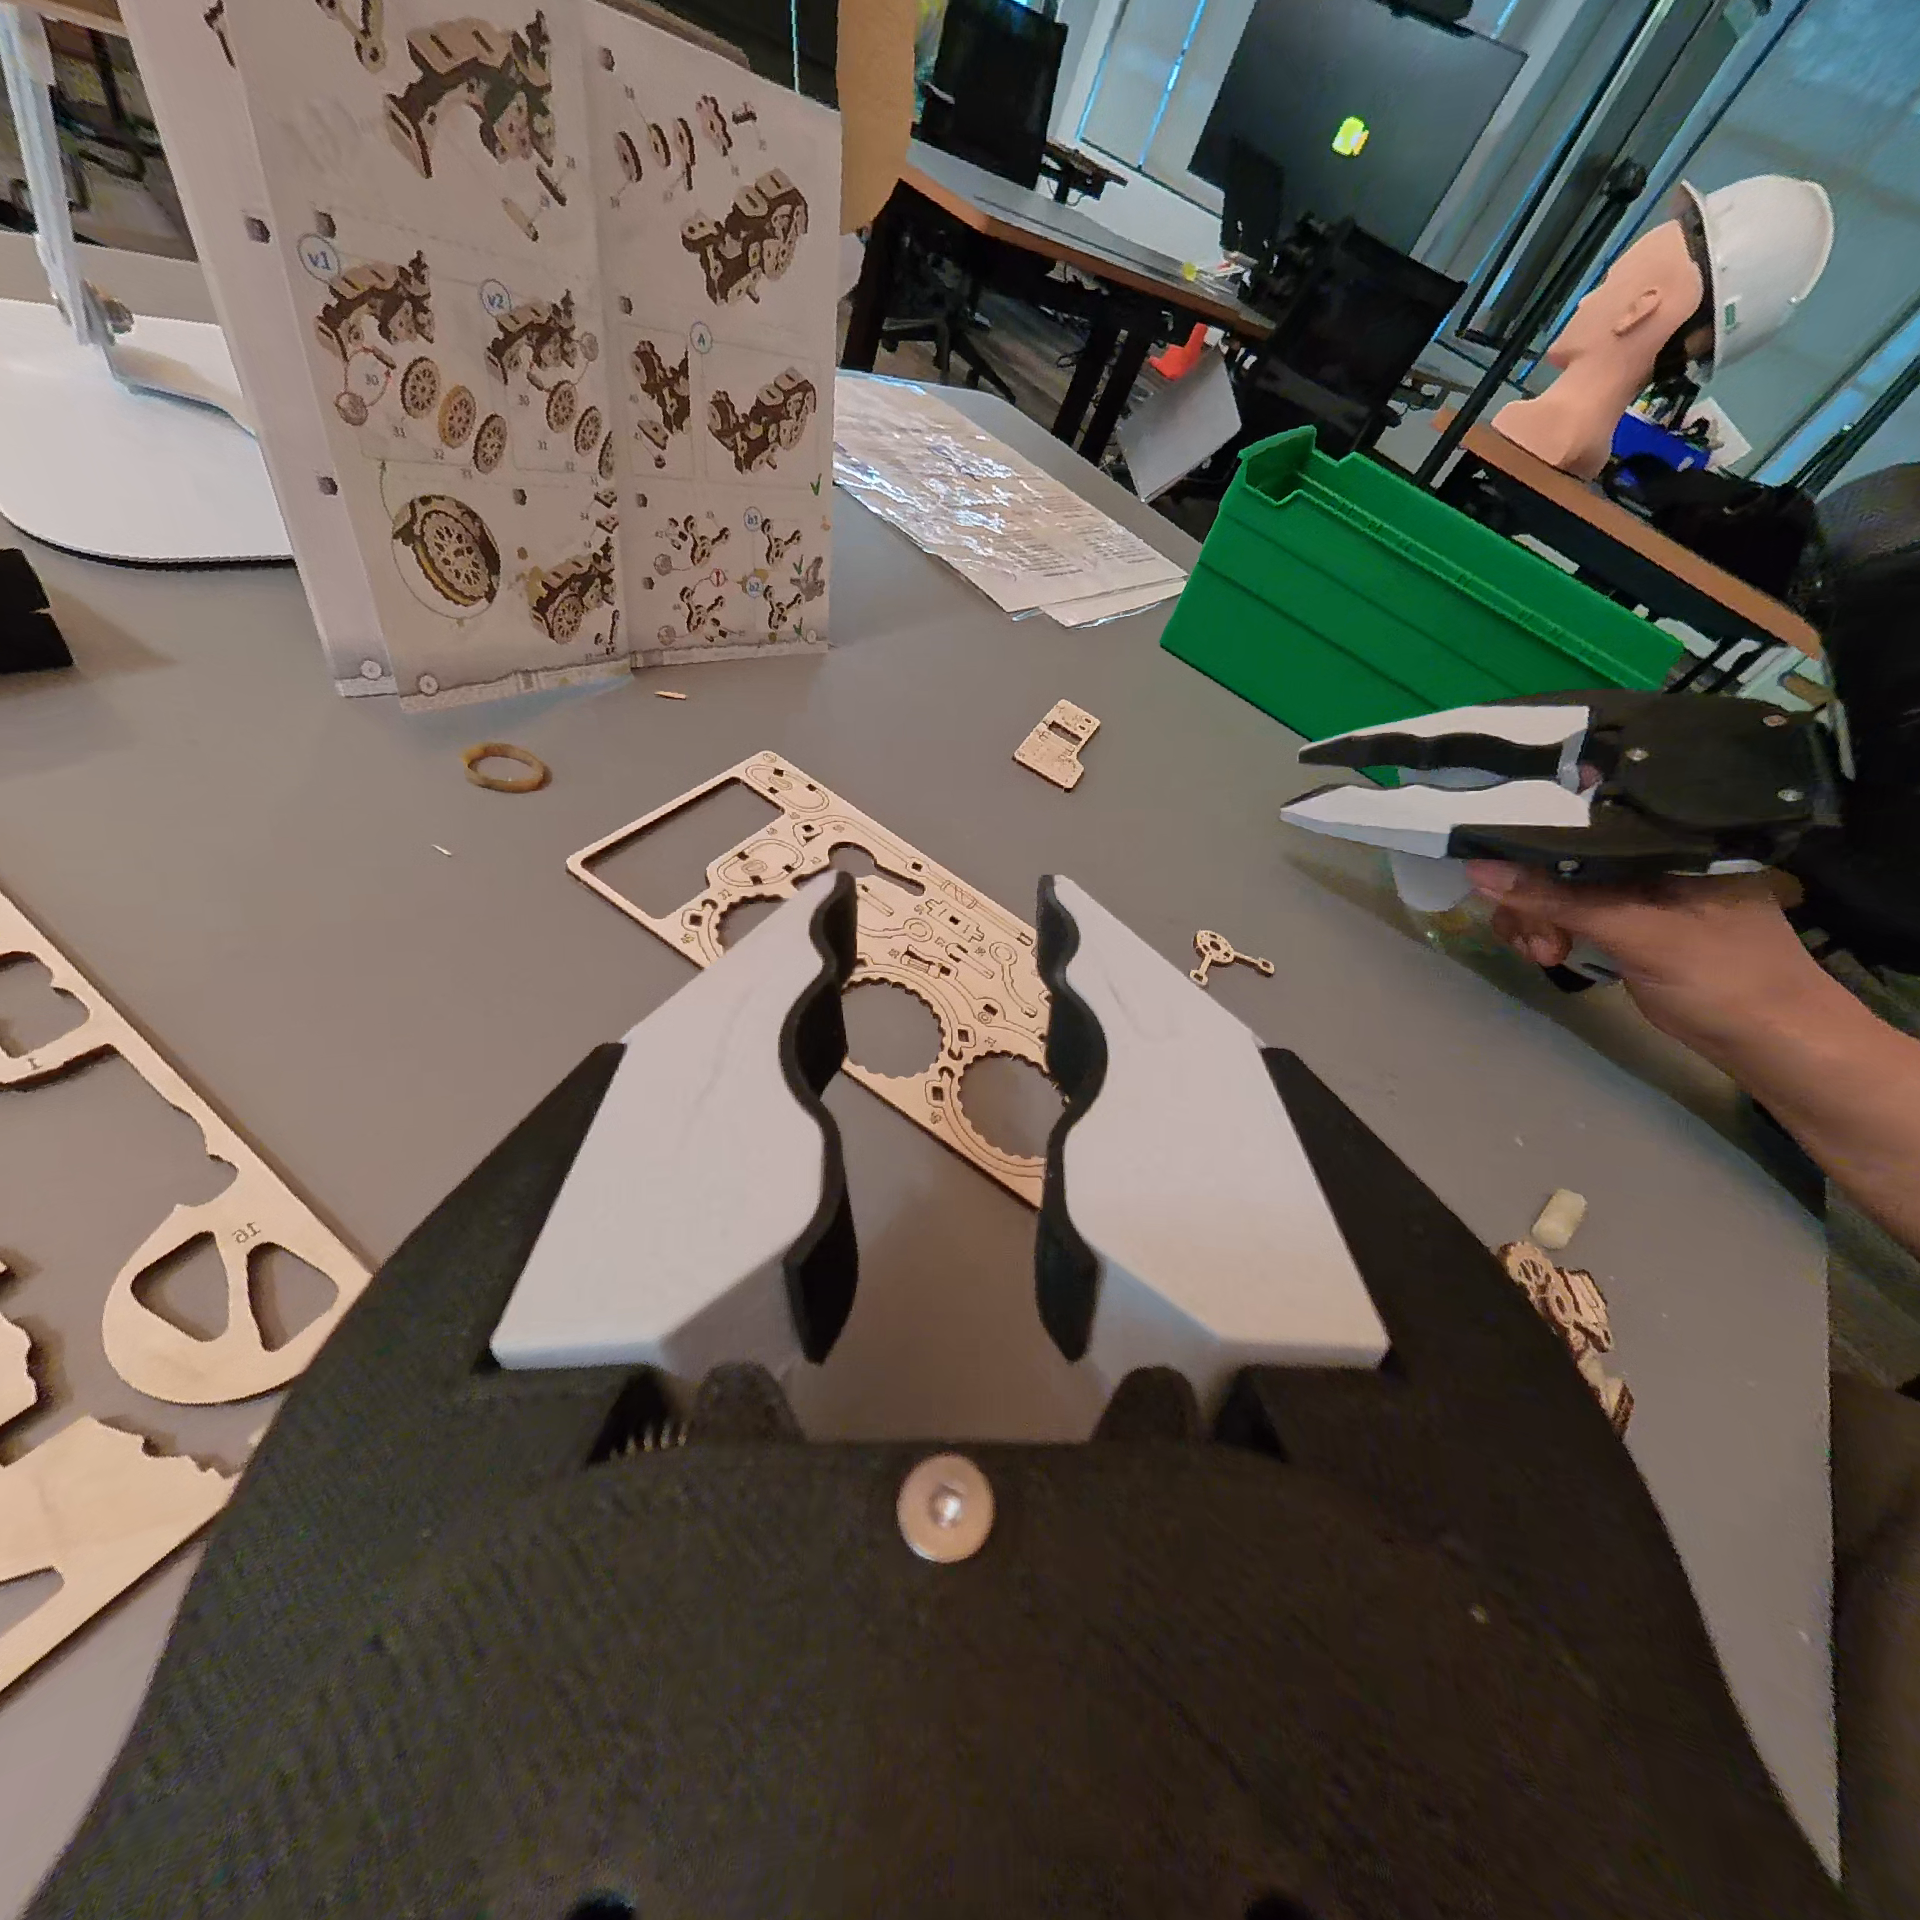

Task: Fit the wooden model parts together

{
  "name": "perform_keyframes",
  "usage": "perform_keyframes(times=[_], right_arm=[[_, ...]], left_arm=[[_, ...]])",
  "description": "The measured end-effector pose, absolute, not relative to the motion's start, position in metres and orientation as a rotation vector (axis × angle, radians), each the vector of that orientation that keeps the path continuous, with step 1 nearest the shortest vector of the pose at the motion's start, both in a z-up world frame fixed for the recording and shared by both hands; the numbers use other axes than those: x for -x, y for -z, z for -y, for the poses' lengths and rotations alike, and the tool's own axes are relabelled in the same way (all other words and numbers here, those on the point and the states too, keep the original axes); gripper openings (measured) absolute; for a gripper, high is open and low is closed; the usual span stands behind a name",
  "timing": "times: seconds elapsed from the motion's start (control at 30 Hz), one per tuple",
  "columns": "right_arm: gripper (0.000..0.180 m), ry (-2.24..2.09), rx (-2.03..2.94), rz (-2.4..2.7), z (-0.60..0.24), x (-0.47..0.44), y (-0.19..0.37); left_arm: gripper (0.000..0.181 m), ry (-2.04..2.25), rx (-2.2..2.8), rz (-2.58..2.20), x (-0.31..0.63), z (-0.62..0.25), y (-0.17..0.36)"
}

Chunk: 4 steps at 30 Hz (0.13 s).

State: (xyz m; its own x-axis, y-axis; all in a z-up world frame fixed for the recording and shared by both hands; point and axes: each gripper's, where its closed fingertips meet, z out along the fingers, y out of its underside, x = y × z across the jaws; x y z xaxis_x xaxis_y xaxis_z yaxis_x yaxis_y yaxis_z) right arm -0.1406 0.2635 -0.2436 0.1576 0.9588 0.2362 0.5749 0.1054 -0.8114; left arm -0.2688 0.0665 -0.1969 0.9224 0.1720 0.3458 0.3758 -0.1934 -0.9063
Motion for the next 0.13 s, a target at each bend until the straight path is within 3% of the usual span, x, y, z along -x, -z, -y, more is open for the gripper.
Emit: perform_keyframes(times=[0.03,0.13], right_arm=[[0.033,-0.543,1.582,1.524,-0.2654,0.1406,0.2456],[0.035,-0.515,1.574,1.546,-0.2636,0.1418,0.2483]], left_arm=[[0.033,0.191,1.78,0.411,0.2684,-0.0669,0.1982],[0.033,0.17,1.796,0.407,0.269,-0.0672,0.2012]])
